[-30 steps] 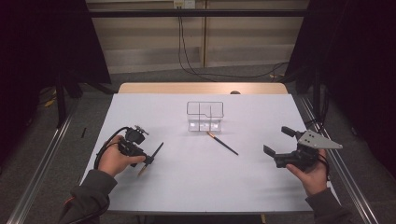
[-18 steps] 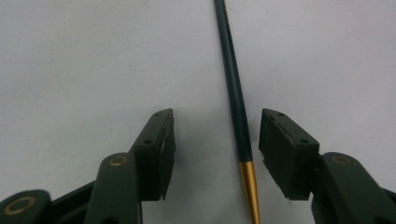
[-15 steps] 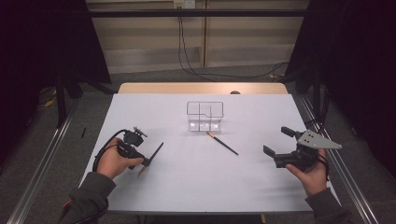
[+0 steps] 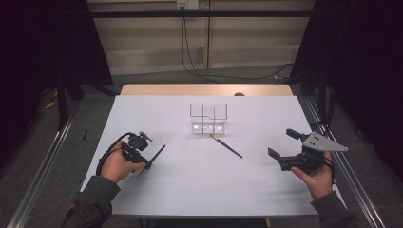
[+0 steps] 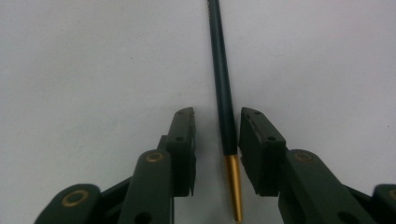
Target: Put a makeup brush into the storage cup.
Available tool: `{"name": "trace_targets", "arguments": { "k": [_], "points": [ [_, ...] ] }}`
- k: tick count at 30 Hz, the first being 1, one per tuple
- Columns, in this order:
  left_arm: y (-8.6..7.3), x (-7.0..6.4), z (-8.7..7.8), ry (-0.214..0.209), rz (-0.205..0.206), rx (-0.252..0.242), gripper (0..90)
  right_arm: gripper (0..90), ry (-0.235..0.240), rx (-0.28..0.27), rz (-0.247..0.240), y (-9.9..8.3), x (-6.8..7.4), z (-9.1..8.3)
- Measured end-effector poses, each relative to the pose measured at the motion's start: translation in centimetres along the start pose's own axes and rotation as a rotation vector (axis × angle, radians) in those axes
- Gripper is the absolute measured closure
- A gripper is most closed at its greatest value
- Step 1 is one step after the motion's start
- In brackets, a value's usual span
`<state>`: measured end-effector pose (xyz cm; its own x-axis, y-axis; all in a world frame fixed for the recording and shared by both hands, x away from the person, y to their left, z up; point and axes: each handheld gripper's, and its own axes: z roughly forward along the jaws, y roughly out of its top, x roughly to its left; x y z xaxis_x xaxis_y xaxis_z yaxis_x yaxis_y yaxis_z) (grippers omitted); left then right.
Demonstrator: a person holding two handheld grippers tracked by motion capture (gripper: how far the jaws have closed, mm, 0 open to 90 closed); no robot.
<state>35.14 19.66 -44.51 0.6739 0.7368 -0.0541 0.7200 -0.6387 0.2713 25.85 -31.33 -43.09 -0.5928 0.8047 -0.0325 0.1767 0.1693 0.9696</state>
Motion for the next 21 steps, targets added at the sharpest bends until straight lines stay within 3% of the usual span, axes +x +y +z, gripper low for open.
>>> {"name": "trace_targets", "arguments": {
  "k": [12,16,19,21],
  "points": [
    [0.48,0.16,0.14,0.009,-0.002,0.027,83.3,0.9,-0.006,0.006,-0.007,-0.07,0.03,0.05],
    [0.57,0.35,0.08,0.007,0.018,0.039,83.4,0.9,-0.004,0.01,-0.005,-0.1,0.03,0.03],
    [0.48,0.45,0.07,-0.006,-0.015,0.029,83.5,0.9,-0.002,0.01,-0.003,-0.11,0.01,0.01],
    [0.48,0.47,0.04,-0.008,-0.013,0.029,83.5,0.9,-0.001,0.007,-0.001,-0.13,0.01,0.07]
  ]
}}
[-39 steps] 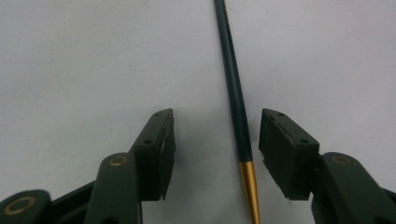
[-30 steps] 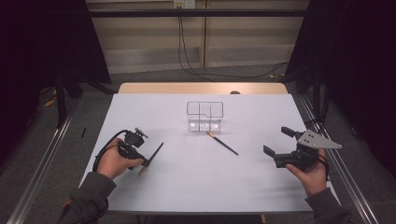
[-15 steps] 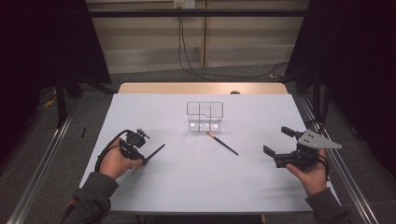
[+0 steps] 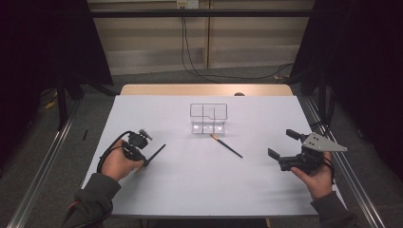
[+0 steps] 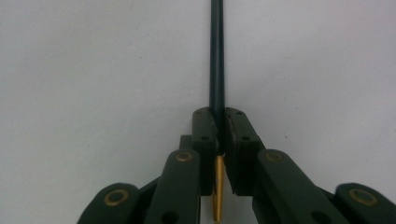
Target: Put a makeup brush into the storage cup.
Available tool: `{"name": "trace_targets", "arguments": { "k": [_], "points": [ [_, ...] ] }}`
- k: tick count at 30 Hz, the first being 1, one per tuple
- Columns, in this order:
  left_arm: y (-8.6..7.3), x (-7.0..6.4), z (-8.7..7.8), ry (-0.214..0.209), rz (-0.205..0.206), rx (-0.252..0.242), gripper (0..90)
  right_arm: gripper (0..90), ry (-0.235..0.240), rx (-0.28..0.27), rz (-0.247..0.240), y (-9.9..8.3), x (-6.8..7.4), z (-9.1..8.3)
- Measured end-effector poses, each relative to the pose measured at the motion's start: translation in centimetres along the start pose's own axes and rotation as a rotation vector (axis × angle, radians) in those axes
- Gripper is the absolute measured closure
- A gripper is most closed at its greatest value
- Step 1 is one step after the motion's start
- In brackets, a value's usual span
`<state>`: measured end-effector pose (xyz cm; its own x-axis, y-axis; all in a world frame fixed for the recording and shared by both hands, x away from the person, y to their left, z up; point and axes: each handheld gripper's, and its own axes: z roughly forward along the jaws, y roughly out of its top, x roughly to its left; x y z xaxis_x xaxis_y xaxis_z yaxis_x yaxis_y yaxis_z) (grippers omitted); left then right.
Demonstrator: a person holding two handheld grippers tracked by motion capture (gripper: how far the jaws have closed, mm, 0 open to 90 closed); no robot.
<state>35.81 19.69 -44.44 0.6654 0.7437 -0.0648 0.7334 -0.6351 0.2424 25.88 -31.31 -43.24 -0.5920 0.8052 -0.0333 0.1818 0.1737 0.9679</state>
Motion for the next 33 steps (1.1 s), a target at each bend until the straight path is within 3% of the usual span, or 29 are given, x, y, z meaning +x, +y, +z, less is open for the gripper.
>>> {"name": "trace_targets", "arguments": {
  "k": [7,10,31,33],
  "points": [
    [0.3,0.0,-0.1,0.001,-0.007,0.012,83.5,0.9,-0.001,0.006,-0.006,0.0,0.1,0.1],
    [0.5,-0.1,-0.3,-0.041,-0.02,0.0,83.6,0.9,-0.005,0.008,-0.012,0.0,0.0,0.0],
    [2.2,-1.3,-1.7,-0.1,0.034,-0.026,83.5,0.9,0.0,0.019,-0.011,-0.1,0.1,0.0],
    [2.2,-1.3,-1.8,-0.123,0.036,-0.03,83.5,0.9,0.004,0.017,-0.012,-0.1,0.1,0.1]
  ]
}}
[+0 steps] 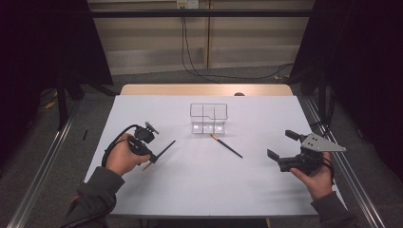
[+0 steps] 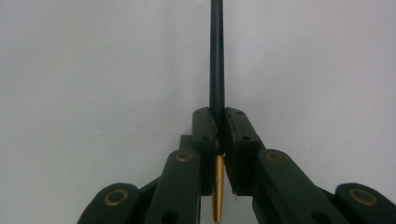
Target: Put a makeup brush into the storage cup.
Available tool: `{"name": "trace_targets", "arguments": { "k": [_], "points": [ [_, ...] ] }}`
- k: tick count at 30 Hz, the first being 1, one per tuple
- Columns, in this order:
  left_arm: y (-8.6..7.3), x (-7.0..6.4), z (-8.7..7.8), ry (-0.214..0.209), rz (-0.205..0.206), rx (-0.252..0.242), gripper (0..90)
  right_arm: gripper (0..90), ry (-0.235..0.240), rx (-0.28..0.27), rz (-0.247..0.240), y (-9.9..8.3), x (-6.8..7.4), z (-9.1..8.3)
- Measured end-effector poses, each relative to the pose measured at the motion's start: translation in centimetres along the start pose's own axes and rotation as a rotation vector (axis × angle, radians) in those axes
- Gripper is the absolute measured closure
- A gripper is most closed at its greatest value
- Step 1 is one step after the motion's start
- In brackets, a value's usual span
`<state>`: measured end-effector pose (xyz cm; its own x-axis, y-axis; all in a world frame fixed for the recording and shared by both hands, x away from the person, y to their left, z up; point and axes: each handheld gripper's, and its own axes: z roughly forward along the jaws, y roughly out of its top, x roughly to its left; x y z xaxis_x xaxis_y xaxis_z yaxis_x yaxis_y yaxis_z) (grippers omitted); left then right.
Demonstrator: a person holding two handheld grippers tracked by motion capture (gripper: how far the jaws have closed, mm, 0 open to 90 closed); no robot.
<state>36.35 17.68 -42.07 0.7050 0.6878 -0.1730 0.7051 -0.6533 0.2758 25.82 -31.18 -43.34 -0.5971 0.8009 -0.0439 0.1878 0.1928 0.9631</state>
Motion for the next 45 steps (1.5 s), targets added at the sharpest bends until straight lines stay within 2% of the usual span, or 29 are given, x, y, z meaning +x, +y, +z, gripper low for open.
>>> {"name": "trace_targets", "arguments": {
  "k": [4,6,9,11,13,17,19,20,21,24,27,28,30,35,45],
  "points": [
    [0.1,-0.2,-0.1,-0.004,0.009,-0.016,83.5,0.9,0.008,0.011,-0.002,0.0,0.1,0.1],
    [0.2,-0.2,-0.3,-0.005,0.019,-0.009,83.5,0.9,0.018,0.011,-0.008,-0.1,0.2,0.3],
    [0.3,-0.4,-0.4,-0.02,0.017,-0.026,83.5,0.9,0.021,0.025,-0.01,0.0,0.2,0.4],
    [0.4,-0.4,-0.4,-0.022,0.016,-0.029,83.5,0.9,0.048,0.029,-0.006,0.0,0.2,0.5],
    [0.4,-0.5,-0.5,-0.032,0.014,-0.031,83.5,0.8,0.041,0.036,-0.003,0.0,0.2,0.6],
    [0.7,-0.7,-0.5,-0.041,0.023,-0.032,83.5,0.9,0.068,0.054,-0.005,0.1,0.3,0.8],
    [0.9,-0.8,-0.6,-0.044,0.041,-0.024,83.5,0.9,0.063,0.053,-0.013,0.2,0.5,0.9],
    [0.9,-0.9,-0.5,-0.045,0.025,-0.034,83.5,0.9,0.066,0.048,-0.016,0.2,0.6,1.1],
    [1.0,-0.9,-0.5,-0.048,0.039,-0.031,83.5,0.9,0.063,0.049,-0.018,0.2,0.6,1.1],
    [1.2,-1.0,-0.5,-0.052,0.044,-0.025,83.5,0.9,0.066,0.048,-0.028,0.3,0.6,1.2],
    [1.4,-1.2,-0.6,-0.05,0.059,-0.026,83.5,0.9,0.067,0.049,-0.021,0.4,0.7,1.2],
    [1.4,-1.3,-0.6,-0.051,0.063,-0.021,83.5,0.9,0.081,0.054,-0.022,0.4,0.7,1.2],
    [1.6,-1.4,-0.6,-0.047,0.072,-0.023,83.5,0.9,0.069,0.049,-0.02,0.4,0.7,1.3],
    [1.8,-1.7,-0.7,-0.065,0.082,-0.039,83.4,0.9,0.084,0.053,-0.021,0.4,0.8,1.4],
    [2.4,-2.2,-0.7,-0.083,0.109,-0.039,83.4,1.0,0.099,0.067,-0.025,0.5,1.0,1.8]
  ]
}}
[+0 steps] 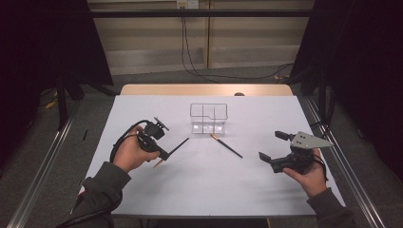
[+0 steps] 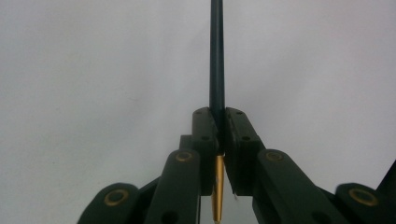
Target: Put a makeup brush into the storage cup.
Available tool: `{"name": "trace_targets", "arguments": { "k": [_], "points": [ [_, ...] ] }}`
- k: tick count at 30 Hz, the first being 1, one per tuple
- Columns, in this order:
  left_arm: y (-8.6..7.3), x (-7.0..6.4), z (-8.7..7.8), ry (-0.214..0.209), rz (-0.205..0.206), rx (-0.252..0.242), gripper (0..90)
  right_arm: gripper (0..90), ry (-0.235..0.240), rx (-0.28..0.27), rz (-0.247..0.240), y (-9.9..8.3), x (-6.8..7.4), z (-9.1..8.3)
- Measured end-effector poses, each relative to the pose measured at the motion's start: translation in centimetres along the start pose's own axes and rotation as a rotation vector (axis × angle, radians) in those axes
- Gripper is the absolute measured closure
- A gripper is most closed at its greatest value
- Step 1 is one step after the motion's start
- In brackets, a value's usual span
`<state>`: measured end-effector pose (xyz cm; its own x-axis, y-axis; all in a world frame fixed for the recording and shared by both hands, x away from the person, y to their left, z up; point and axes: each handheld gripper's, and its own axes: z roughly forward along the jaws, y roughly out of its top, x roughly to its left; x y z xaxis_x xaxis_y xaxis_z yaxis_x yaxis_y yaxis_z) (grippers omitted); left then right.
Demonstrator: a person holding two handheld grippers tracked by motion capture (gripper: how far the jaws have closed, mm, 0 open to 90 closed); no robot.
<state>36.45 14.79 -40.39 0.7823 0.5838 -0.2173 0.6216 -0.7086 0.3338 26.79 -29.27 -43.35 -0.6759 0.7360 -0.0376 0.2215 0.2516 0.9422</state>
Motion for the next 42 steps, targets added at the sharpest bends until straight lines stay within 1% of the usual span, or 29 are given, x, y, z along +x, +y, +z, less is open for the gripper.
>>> {"name": "trace_targets", "arguments": {
  "k": [3,4,5,6,8,9,14,15,18,20,21,22,23,24,25,27,28,29,31,32,33,34,35,36,37,38,39,41,42],
  "points": [
    [0.3,-0.2,0.0,-0.008,0.009,0.0,83.4,1.1,0.005,0.01,-0.009,0.0,0.2,0.3],
    [0.3,-0.2,0.1,-0.008,0.012,-0.006,83.4,1.1,0.014,0.013,-0.012,0.1,0.2,0.4],
    [0.5,-0.3,0.0,-0.014,0.01,0.003,83.4,1.2,0.012,0.019,-0.018,0.1,0.3,0.5],
    [0.6,-0.4,0.0,-0.01,0.021,0.001,83.4,1.2,0.021,0.019,-0.021,0.1,0.3,0.6],
    [0.9,-0.5,0.0,-0.012,0.026,0.002,83.4,1.3,0.025,0.026,-0.029,0.2,0.4,0.7],
    [1.0,-0.6,0.0,-0.012,0.027,-0.008,83.5,1.3,0.032,0.029,-0.03,0.2,0.5,0.8],
    [1.7,-1.0,0.0,-0.02,0.054,0.007,83.4,1.3,0.047,0.046,-0.046,0.4,0.7,1.3],
    [1.8,-1.1,0.1,-0.019,0.055,0.001,83.4,1.3,0.051,0.051,-0.05,0.4,0.8,1.4],
    [2.3,-1.4,0.1,-0.026,0.064,0.001,83.4,1.2,0.066,0.072,-0.068,0.5,0.8,1.7],
    [2.6,-1.6,0.2,-0.031,0.078,0.005,83.4,1.3,0.082,0.079,-0.08,0.7,0.8,2.0],
    [2.9,-1.7,0.2,-0.037,0.092,0.014,83.4,1.3,0.088,0.086,-0.081,0.8,0.9,2.0],
    [3.0,-1.8,0.3,-0.042,0.093,0.009,83.4,1.4,0.098,0.094,-0.088,1.0,0.9,2.2],
    [3.2,-1.9,0.3,-0.044,0.105,0.018,83.4,1.6,0.1,0.101,-0.093,1.2,0.9,2.2],
    [3.3,-2.1,0.4,-0.042,0.105,0.005,83.4,1.6,0.109,0.102,-0.102,1.3,1.0,2.3],
    [3.5,-2.3,0.5,-0.046,0.1,0.008,83.4,1.7,0.118,0.102,-0.107,1.5,1.0,2.4],
    [3.7,-2.5,0.6,-0.048,0.111,0.006,83.4,1.7,0.12,0.118,-0.118,1.8,1.1,2.6],
    [3.9,-2.5,0.6,-0.057,0.118,0.017,83.4,1.9,0.135,0.124,-0.127,1.9,1.2,2.8],
    [4.0,-2.6,0.7,-0.055,0.12,0.015,83.4,1.9,0.135,0.129,-0.133,2.0,1.2,2.9],
    [4.2,-2.8,0.8,-0.064,0.124,0.006,83.4,1.9,0.148,0.136,-0.136,2.1,1.3,3.2],
    [4.3,-3.0,0.8,-0.063,0.121,0.01,83.4,1.9,0.147,0.143,-0.139,2.1,1.4,3.3],
    [4.5,-3.1,0.8,-0.067,0.131,0.007,83.4,2.1,0.151,0.147,-0.144,2.2,1.5,3.4],
    [4.6,-3.2,0.8,-0.071,0.141,0.017,83.4,2.3,0.16,0.152,-0.147,2.2,1.5,3.6],
    [4.7,-3.3,0.9,-0.073,0.146,0.007,83.4,2.4,0.161,0.154,-0.152,2.2,1.6,3.7],
    [4.8,-3.5,0.9,-0.077,0.15,0.016,83.4,2.6,0.158,0.157,-0.149,2.3,1.6,3.8],
    [4.9,-3.6,0.9,-0.076,0.151,0.005,83.4,3.1,0.168,0.16,-0.153,2.3,1.5,3.9],
    [5.0,-3.7,0.9,-0.076,0.154,0.011,83.4,3.1,0.168,0.163,-0.153,2.3,1.5,4.0],
    [5.1,-3.8,1.0,-0.081,0.159,0.003,83.4,3.3,0.167,0.166,-0.145,2.4,1.4,4.1],
    [5.3,-3.9,1.0,-0.083,0.163,0.007,83.4,3.7,0.175,0.173,-0.144,2.5,1.4,4.2],
    [5.4,-3.9,1.0,-0.078,0.17,0.011,83.4,3.8,0.176,0.172,-0.148,2.5,1.4,4.3]
  ]
}}
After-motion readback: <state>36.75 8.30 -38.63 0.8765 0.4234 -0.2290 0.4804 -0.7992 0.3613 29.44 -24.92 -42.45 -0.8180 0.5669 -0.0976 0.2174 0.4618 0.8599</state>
